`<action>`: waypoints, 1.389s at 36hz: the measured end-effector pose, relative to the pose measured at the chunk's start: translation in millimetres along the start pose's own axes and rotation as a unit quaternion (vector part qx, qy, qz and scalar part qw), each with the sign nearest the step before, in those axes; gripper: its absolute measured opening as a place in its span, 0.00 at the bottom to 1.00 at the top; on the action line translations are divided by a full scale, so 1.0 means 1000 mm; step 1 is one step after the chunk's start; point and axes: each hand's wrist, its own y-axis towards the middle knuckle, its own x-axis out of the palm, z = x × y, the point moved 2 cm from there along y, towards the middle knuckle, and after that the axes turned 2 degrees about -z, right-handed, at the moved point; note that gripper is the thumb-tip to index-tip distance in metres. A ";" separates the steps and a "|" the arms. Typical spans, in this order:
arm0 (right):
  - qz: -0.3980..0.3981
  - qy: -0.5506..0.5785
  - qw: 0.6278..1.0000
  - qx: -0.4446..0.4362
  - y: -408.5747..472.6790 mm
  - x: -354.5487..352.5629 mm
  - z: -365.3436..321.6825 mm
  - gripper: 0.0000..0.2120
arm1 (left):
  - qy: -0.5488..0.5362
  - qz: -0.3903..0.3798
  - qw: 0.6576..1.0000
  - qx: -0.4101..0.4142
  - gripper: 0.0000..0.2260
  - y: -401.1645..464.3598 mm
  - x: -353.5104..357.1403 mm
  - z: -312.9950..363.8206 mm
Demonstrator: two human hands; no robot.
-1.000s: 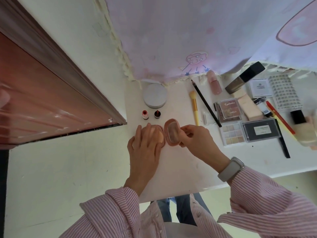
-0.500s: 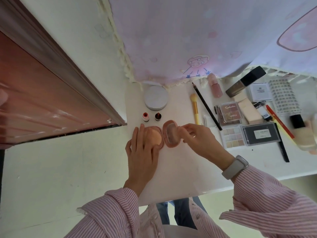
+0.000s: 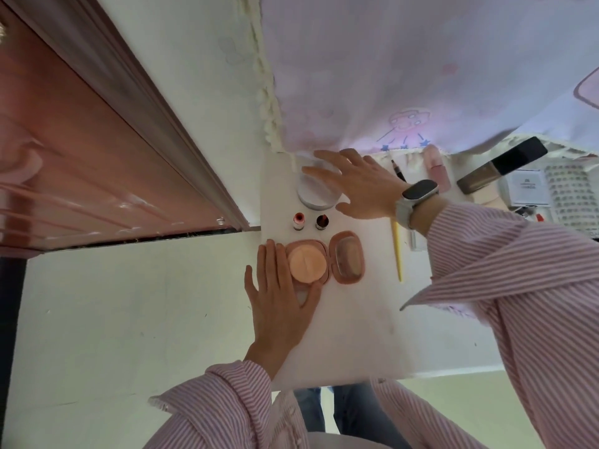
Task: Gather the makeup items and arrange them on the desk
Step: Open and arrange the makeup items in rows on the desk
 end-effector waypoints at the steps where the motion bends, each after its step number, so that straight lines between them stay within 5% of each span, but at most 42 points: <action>1: -0.006 -0.022 1.000 -0.009 0.004 -0.001 0.000 0.37 | 0.002 0.000 1.000 0.000 0.35 0.000 0.000 0.000; 14: 0.066 -0.005 0.997 -0.044 0.004 0.001 -0.002 0.37 | 0.002 -0.011 1.000 -0.001 0.35 0.000 -0.001 0.000; 24: 0.160 0.262 0.936 0.170 -0.104 0.008 0.017 0.40 | -0.098 0.049 0.994 -0.005 0.33 -0.009 -0.010 -0.001; 31: 0.033 0.378 0.896 0.232 -0.183 0.043 -0.031 0.40 | -0.158 0.079 0.982 0.072 0.30 -0.042 -0.024 0.011; 34: -0.008 0.456 0.862 0.222 -0.195 0.055 -0.064 0.38 | -0.166 0.027 0.976 0.137 0.35 -0.062 -0.020 0.022; 37: -0.042 0.543 0.810 0.218 -0.196 0.060 -0.090 0.27 | -0.168 -0.051 0.966 0.187 0.42 -0.082 -0.014 0.033; 40: -0.085 0.590 0.773 0.217 -0.192 0.063 -0.104 0.25 | -0.217 -0.121 0.956 0.155 0.43 -0.095 -0.011 0.041; 44: -0.113 0.600 0.767 0.197 -0.193 0.062 -0.110 0.35 | -0.285 -0.124 0.947 0.086 0.37 -0.105 -0.014 0.046; 50: -0.095 0.585 0.794 0.139 -0.201 0.068 -0.113 0.23 | -0.317 -0.109 0.940 0.065 0.33 -0.117 -0.019 0.051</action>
